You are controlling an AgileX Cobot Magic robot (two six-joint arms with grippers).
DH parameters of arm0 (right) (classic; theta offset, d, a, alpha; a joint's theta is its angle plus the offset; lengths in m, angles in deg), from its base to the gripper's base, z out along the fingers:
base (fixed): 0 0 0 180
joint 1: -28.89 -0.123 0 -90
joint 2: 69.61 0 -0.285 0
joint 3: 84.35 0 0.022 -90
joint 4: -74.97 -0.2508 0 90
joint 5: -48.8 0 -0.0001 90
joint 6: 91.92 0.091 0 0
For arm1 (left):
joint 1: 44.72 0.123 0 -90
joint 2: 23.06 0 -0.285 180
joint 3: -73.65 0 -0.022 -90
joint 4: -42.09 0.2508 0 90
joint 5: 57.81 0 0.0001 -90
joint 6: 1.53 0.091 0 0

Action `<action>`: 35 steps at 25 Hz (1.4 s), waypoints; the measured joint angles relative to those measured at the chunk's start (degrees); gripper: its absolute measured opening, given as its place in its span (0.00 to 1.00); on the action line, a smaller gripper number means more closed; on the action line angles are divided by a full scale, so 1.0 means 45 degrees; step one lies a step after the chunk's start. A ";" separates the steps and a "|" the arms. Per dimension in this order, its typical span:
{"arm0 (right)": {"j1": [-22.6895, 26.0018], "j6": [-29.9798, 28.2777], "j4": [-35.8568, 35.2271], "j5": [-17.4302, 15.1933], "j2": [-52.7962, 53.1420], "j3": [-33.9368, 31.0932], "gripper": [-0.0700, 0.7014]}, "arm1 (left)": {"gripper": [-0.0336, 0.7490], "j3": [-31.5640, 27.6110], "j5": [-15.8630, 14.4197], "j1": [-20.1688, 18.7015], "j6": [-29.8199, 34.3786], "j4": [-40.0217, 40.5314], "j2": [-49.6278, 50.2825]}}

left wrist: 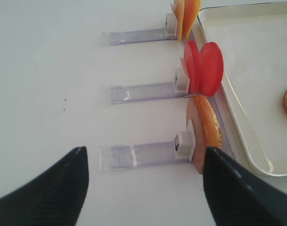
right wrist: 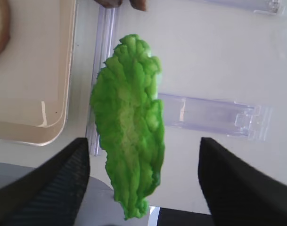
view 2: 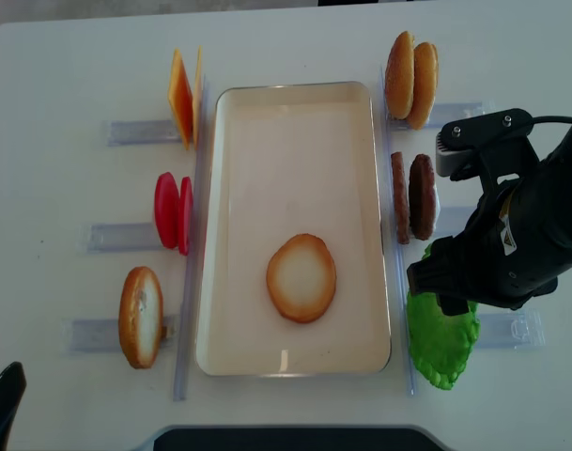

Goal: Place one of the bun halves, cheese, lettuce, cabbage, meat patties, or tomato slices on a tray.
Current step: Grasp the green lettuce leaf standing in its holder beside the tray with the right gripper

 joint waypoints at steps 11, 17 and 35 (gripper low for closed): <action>0.0000 -0.0305 -0.0001 0.0000 0.0000 0.0000 0.35 | 0.78 0.0000 0.0000 0.0000 0.0000 0.0000 0.0000; 0.0000 -0.0628 -0.0001 -0.0012 0.0000 0.0000 0.10 | 0.78 0.0000 0.0000 0.0000 0.0000 0.0000 0.0000; 0.0000 -0.1125 -0.1864 0.0014 0.0000 0.1342 0.10 | 0.78 0.0000 0.0000 0.0000 0.0000 0.0000 0.0000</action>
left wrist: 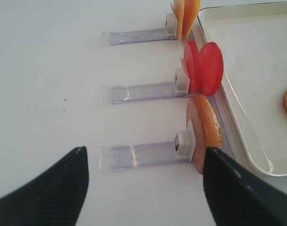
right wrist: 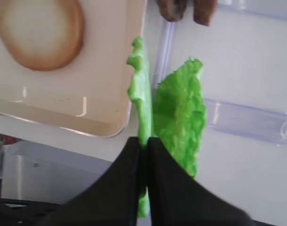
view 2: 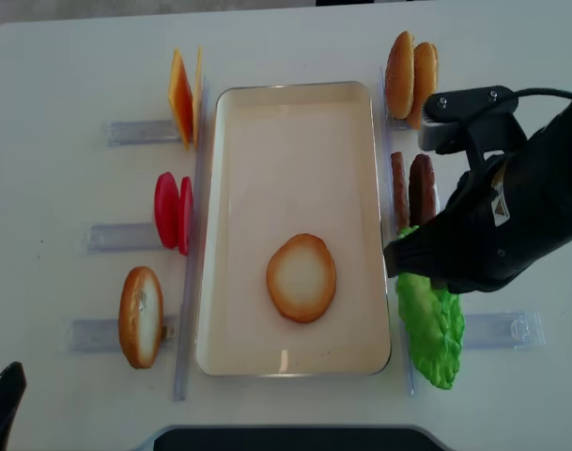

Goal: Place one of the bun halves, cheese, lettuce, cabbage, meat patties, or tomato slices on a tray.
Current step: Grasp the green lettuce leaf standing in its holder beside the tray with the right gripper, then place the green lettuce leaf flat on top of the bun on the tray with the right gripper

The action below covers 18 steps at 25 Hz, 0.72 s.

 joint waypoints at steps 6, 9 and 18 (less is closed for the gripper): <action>0.0000 -0.0332 -0.0632 -0.0062 0.0000 0.0935 0.10 | 0.78 0.0000 0.0000 0.0000 0.0000 0.0000 0.0000; 0.0000 -0.0340 -0.0648 -0.0194 0.0000 0.1030 0.10 | 0.78 0.0000 0.0000 0.0000 0.0000 0.0000 0.0000; 0.0000 -0.2040 -0.3098 0.1021 0.0000 0.1055 0.10 | 0.78 0.0000 0.0000 0.0000 0.0000 0.0000 0.0000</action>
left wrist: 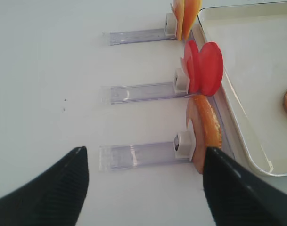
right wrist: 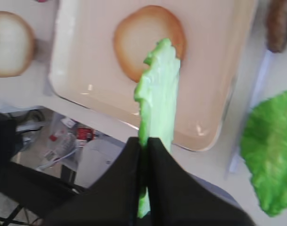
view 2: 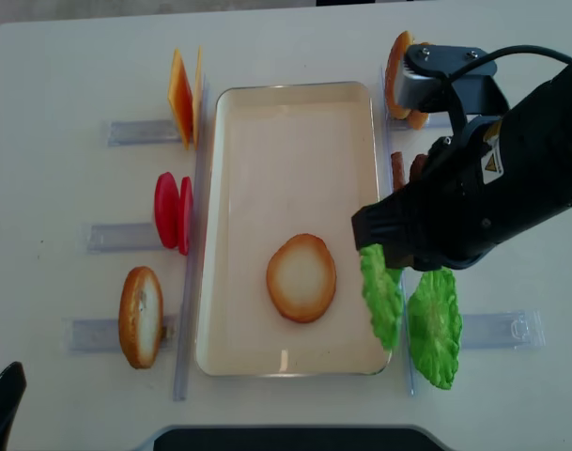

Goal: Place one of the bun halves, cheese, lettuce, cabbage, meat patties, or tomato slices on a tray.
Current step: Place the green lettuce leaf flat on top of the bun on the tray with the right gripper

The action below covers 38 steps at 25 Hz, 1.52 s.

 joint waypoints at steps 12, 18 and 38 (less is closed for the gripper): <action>0.0000 -0.3556 -0.4574 0.3077 -0.0911 0.0000 0.10 | 0.78 0.0000 0.0000 0.0000 0.0000 0.0000 0.0000; 0.0028 -0.5057 -0.6344 0.3525 -0.1468 -0.0298 0.10 | 0.78 0.0000 0.0000 0.0000 0.0000 0.0000 0.0000; 0.0611 -1.3228 -1.4889 0.4027 -0.3168 -0.2689 0.10 | 0.78 0.0000 0.0000 0.0000 0.0000 0.0000 0.0000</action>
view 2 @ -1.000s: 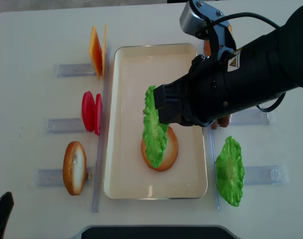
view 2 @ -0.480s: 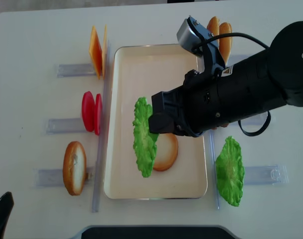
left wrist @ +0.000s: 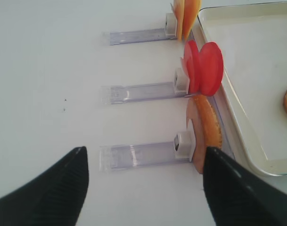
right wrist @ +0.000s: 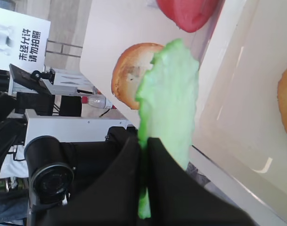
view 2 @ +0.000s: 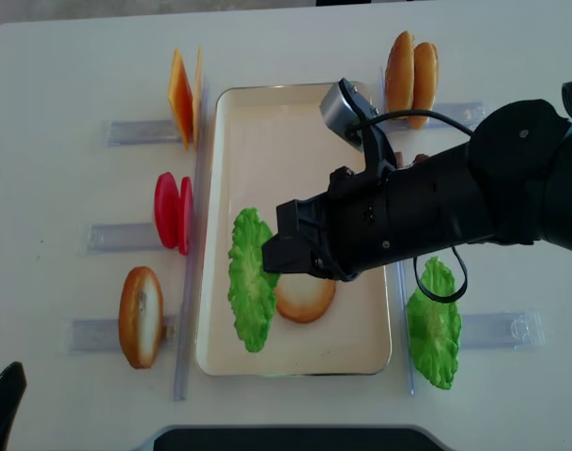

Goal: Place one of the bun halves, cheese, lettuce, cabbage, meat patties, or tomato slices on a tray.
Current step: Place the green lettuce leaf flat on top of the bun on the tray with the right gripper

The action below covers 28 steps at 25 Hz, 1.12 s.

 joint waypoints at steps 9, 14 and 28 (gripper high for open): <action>0.1061 -0.1613 -0.0759 -0.0874 -0.0726 -0.0027 0.10 | 0.78 0.0000 0.0000 0.0000 0.0000 0.0000 0.0000; 0.1833 -0.2119 -0.0759 -0.1092 -0.0767 -0.0027 0.10 | 0.78 0.0000 0.0000 0.0000 0.0000 0.0000 0.0000; 0.2519 -0.3100 -0.1752 -0.2835 -0.1740 -0.0027 0.10 | 0.78 0.0000 0.0000 0.0000 0.0000 0.0000 0.0000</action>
